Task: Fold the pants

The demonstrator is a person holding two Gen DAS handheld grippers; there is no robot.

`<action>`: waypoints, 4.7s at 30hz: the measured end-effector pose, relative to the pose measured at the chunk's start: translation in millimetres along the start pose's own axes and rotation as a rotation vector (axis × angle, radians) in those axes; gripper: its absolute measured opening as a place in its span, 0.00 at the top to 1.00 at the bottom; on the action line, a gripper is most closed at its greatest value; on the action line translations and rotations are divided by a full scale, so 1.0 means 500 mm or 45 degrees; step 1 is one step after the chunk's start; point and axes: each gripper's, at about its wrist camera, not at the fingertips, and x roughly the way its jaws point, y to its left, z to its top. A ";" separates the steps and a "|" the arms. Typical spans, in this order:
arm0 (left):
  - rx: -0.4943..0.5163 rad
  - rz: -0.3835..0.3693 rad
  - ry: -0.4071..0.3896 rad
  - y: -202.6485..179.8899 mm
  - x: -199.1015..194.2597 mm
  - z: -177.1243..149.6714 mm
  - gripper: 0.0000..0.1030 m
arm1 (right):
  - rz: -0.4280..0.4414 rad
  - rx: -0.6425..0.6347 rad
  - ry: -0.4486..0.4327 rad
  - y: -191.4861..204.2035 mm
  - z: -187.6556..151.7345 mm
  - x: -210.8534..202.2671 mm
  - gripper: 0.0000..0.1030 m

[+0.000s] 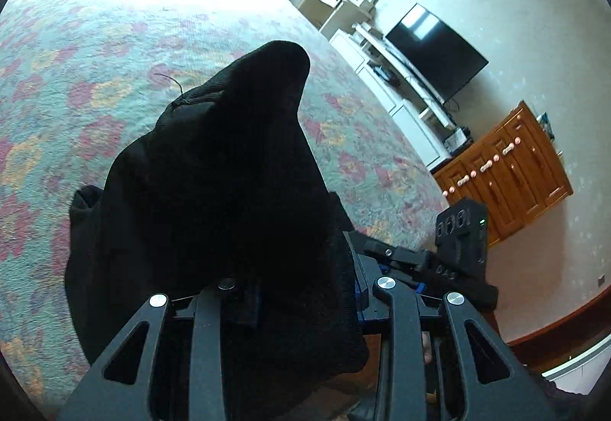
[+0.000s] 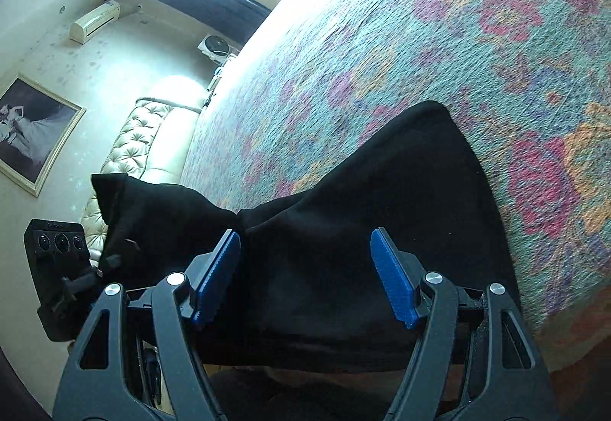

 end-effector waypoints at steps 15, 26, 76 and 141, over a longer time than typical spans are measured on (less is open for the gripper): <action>-0.121 -0.030 0.034 0.011 0.082 -0.062 0.46 | 0.031 0.056 0.056 -0.042 0.016 0.013 0.26; -0.500 0.159 -0.293 0.281 -0.195 -0.141 0.24 | 0.071 -0.038 0.248 -0.004 0.038 0.075 0.20; -0.682 -0.275 -0.187 0.305 -0.090 -0.266 0.17 | 0.204 0.126 0.267 -0.224 0.021 -0.007 0.14; -0.488 0.088 -0.231 0.274 -0.094 -0.268 0.64 | 0.125 -0.035 0.258 -0.078 -0.037 0.112 0.54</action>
